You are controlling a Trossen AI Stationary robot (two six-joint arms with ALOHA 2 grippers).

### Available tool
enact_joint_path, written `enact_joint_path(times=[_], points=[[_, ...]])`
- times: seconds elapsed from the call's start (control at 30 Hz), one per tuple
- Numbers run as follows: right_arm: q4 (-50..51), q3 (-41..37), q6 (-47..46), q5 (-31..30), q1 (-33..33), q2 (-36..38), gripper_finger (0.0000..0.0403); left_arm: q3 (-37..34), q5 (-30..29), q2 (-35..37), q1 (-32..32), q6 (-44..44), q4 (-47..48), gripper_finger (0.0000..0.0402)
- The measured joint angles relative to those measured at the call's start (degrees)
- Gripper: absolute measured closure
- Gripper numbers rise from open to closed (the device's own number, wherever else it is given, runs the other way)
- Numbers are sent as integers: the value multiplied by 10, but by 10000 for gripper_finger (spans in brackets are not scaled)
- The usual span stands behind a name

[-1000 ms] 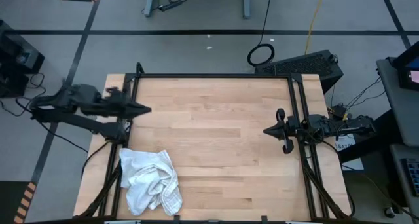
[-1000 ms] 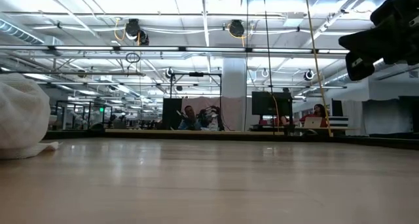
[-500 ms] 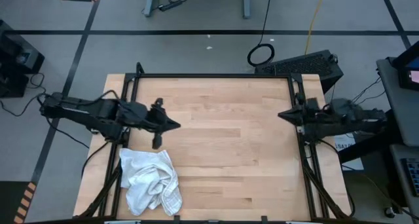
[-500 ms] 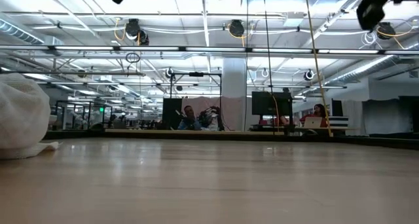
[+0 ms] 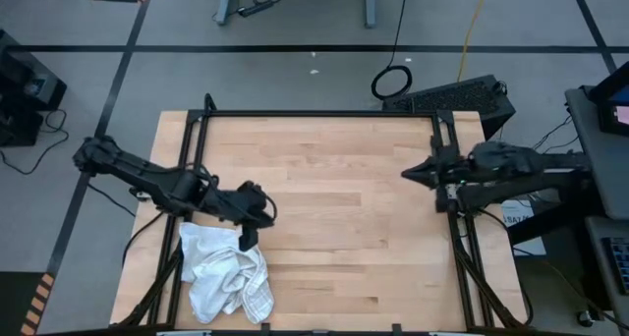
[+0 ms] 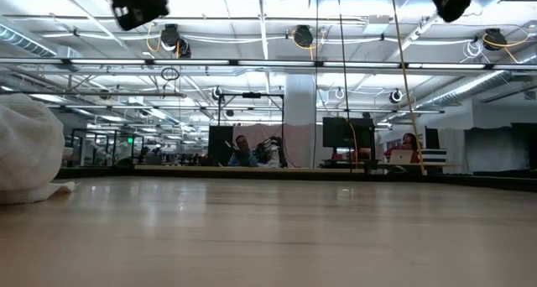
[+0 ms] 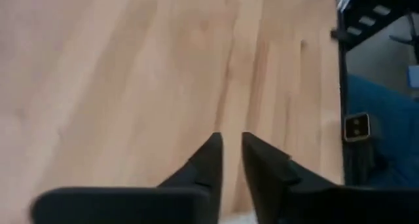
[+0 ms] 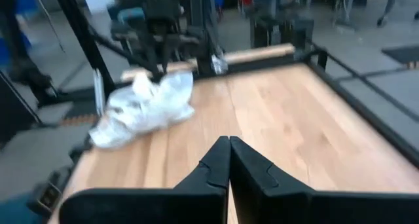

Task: Roll towel into tight, uniform cylinder
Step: Roll the white towel

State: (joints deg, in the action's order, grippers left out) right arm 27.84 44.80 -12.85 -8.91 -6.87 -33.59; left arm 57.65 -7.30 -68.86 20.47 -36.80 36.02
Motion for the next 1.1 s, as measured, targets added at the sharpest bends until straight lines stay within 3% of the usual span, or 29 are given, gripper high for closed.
enact_joint_path(times=[0.17, 0.33, 0.53, 0.77, 0.9, 1.1], points=[[-51, -44, -1, 0, 0, -50, 403, 0, 27, -37, 48, -105, 71, 233], [-109, -91, -28, 0, 0, -95, 403, 0, 53, -71, 98, -176, 128, 178], [-185, -141, -68, 1, 0, -144, 403, 0, 28, -107, 139, -183, 149, 159], [-228, -157, -90, 0, -13, -198, 403, 0, 4, -179, 153, -128, 155, 159], [-260, -157, -91, 0, -34, -225, 403, 0, 57, -233, 153, -66, 127, 190], [-280, -157, -102, -13, -77, -260, 403, 1, 74, -286, 143, -18, 78, 349]])
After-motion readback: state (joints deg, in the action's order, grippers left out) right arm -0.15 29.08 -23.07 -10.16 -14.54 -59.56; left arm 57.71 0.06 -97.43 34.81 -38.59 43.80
